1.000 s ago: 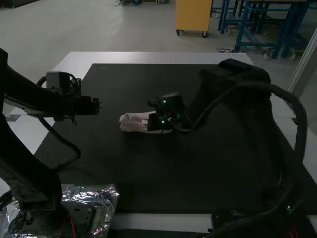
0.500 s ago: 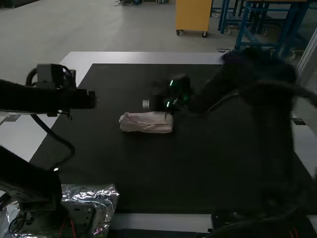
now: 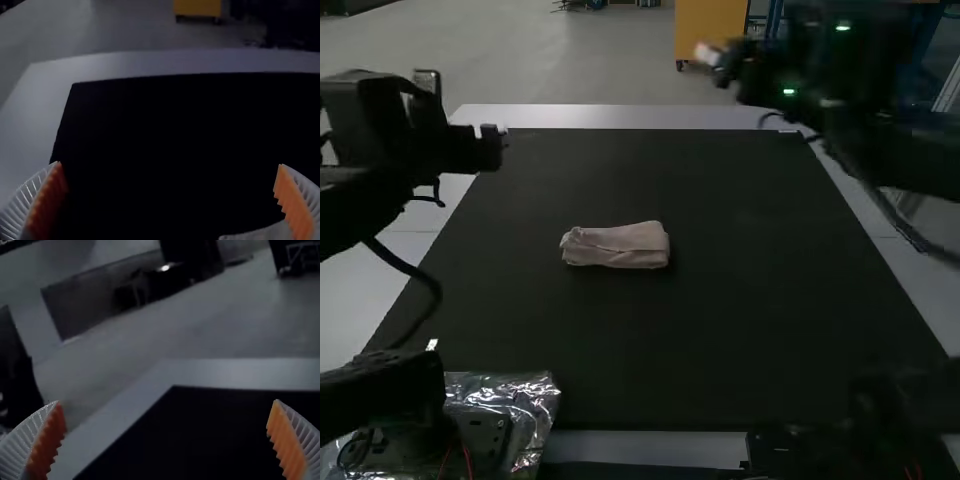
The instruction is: Fold the towel.
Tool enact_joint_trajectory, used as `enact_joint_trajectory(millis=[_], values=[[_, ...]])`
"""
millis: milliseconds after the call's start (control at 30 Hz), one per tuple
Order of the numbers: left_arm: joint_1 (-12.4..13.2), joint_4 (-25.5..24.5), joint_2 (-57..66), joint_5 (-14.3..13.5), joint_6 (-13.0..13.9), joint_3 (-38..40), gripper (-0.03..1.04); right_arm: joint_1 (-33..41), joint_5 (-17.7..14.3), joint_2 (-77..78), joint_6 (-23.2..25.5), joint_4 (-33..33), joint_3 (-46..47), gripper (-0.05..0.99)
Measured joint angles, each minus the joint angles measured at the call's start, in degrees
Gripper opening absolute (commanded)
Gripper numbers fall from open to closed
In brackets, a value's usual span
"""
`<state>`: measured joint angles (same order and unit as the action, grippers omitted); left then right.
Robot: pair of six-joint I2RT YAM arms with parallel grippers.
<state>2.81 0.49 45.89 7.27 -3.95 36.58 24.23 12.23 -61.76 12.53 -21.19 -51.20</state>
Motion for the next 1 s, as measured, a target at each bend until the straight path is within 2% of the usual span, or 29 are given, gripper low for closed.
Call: enact_joint_trajectory(millis=[333, 600, 733, 867, 933, 1000], values=[[0.9, -4.8, -15.1, 0.1, -2.6, -0.8, 0.97, -9.7, -1.4, 32.5, -1.4, 11.0, 7.4, 0.92], [0.9, -9.7, -34.8, 2.0, -4.9, -3.9, 0.97, -17.0, -1.8, 55.6, -1.7, 20.8, 10.9, 0.92], [0.9, -13.9, -44.4, 2.5, -5.5, -5.6, 0.97, -19.8, -1.7, 61.5, -1.7, 27.5, 9.7, 0.92], [0.9, -17.5, -45.7, 2.6, -5.2, -4.7, 0.97, -20.4, -3.1, 61.1, -1.8, 30.6, 8.9, 0.92], [0.9, -16.5, -45.7, 2.4, -3.8, -4.7, 0.97, -20.4, -4.2, 61.2, -2.3, 29.4, 9.8, 0.92], [0.9, -11.5, -45.7, 2.3, -2.3, -5.2, 0.97, -20.4, -6.6, 61.3, -2.7, 27.3, 12.2, 0.92]])
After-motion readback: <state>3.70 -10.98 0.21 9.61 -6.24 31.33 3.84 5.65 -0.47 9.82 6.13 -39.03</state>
